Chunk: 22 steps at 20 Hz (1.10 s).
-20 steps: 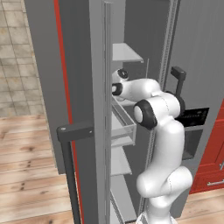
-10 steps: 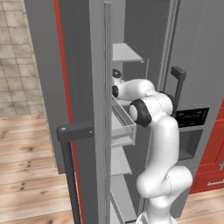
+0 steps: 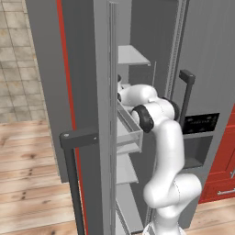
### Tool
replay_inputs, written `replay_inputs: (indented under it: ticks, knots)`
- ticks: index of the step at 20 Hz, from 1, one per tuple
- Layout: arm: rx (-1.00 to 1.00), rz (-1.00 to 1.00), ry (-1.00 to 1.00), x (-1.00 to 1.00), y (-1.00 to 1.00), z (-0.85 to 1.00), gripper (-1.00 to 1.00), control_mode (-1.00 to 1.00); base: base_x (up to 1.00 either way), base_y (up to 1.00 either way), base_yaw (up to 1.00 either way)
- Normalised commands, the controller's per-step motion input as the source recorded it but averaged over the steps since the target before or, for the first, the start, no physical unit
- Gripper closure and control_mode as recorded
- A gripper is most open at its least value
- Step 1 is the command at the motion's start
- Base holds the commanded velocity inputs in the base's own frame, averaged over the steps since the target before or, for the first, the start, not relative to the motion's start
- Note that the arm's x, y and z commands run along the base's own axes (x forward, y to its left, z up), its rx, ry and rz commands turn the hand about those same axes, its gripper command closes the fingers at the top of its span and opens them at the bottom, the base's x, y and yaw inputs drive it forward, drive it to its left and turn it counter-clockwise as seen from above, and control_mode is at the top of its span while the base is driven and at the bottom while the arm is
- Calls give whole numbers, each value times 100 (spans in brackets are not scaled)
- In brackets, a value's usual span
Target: Retrieve the fish from the fridge and place it on the cutting board.
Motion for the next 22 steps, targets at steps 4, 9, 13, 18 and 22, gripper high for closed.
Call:
replay_inputs:
  ticks: [4, 9, 13, 18, 22]
  knots:
    - [-4, 0, 0, 20, 0, -32, -100, -100, 0, 0, 0]
    - [0, 0, 0, 31, 0, -7, -100, -100, 0, 0, 0]
    - [-2, 0, 3, 18, 2, -28, 100, -100, 0, 0, 0]
    - [1, 0, 0, 4, 0, -33, 100, -100, 0, 0, 0]
    - [1, 0, -3, 0, 0, -4, 100, -100, 0, 0, 0]
